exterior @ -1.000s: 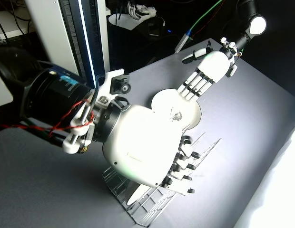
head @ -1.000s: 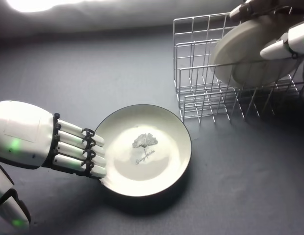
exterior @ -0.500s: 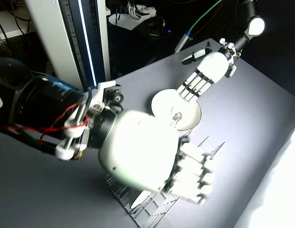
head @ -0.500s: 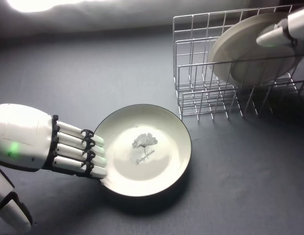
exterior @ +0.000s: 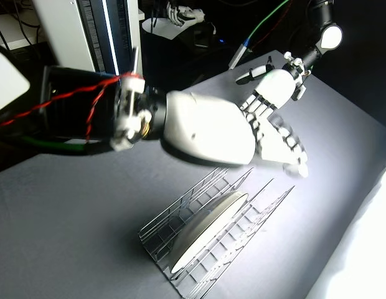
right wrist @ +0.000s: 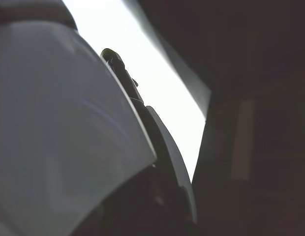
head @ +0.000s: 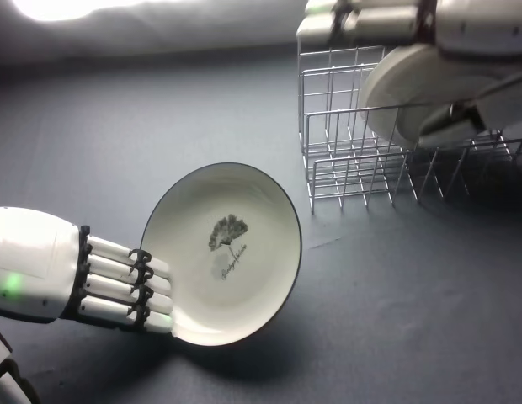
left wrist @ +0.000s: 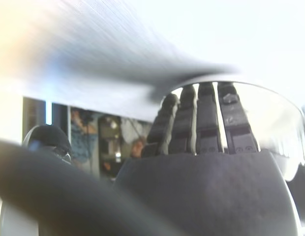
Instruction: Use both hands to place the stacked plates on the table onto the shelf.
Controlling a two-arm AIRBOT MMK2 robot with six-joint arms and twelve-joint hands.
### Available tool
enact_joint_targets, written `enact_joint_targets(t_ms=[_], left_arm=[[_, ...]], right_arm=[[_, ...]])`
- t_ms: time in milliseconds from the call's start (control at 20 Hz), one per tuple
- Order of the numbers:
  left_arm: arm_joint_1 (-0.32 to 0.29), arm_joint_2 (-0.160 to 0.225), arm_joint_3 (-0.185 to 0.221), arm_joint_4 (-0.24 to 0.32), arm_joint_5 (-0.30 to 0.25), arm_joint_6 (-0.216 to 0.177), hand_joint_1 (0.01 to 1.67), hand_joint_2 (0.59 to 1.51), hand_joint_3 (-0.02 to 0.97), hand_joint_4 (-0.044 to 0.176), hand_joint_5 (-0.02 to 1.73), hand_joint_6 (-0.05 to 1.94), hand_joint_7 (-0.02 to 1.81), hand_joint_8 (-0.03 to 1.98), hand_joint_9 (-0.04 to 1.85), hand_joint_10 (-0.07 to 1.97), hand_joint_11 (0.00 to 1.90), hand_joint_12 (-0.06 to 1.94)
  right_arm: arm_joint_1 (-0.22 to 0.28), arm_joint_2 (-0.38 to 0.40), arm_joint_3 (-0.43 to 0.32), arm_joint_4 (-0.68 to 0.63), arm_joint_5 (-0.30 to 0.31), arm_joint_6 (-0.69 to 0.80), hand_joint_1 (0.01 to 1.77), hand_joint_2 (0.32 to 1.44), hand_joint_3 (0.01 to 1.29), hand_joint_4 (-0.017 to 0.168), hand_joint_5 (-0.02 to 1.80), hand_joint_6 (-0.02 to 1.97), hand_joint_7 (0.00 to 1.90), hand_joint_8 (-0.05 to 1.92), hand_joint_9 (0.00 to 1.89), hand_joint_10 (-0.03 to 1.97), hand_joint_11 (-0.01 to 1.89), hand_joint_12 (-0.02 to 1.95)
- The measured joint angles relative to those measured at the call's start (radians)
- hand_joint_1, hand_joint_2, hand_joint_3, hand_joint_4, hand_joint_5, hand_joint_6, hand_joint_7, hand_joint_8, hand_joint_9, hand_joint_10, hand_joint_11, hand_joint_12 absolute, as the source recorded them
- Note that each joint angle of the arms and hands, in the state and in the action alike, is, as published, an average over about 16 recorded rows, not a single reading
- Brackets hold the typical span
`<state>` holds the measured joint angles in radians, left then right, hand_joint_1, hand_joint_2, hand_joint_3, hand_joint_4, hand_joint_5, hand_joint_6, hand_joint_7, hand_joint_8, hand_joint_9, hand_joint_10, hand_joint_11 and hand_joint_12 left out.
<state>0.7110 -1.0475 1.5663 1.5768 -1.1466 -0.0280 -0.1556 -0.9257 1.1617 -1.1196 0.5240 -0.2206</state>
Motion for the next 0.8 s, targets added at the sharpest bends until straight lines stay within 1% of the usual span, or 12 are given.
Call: enact_joint_targets(t_ms=[200,350,550,800], left_arm=[[0.024,0.0,-0.004,-0.008,-0.002,0.008,0.01,1.044,0.014,-0.005,-0.01,-0.02,0.0,-0.02,0.01,-0.01,0.01,-0.02],[0.034,0.0,-0.006,-0.013,-0.004,0.011,0.01,1.045,0.013,-0.003,-0.01,-0.02,-0.01,-0.02,0.01,-0.01,0.01,-0.02],[0.038,0.0,-0.007,-0.015,-0.005,0.012,0.01,1.046,0.013,0.0,-0.01,-0.01,-0.01,-0.02,0.01,-0.01,0.01,-0.02],[0.038,-0.001,-0.007,-0.016,-0.006,0.012,0.01,1.049,0.013,0.004,0.0,0.0,-0.01,-0.02,0.01,-0.01,0.01,-0.02]], right_arm=[[-0.026,-0.014,-0.02,-0.13,0.076,-0.021,0.8,1.02,0.01,0.006,0.03,0.01,0.03,0.02,0.03,0.01,0.02,0.27],[-0.049,-0.034,-0.033,-0.192,0.102,-0.039,0.8,1.01,0.01,0.006,0.02,0.01,0.02,0.02,0.02,0.01,0.02,0.23],[-0.087,-0.078,-0.036,-0.244,0.099,-0.066,0.83,1.0,0.01,0.005,0.02,0.01,0.01,0.02,0.02,0.01,0.02,0.19],[-0.132,-0.161,-0.01,-0.272,0.063,-0.097,0.86,0.98,0.01,0.005,0.01,0.01,0.01,0.02,0.02,0.01,0.02,0.14]])
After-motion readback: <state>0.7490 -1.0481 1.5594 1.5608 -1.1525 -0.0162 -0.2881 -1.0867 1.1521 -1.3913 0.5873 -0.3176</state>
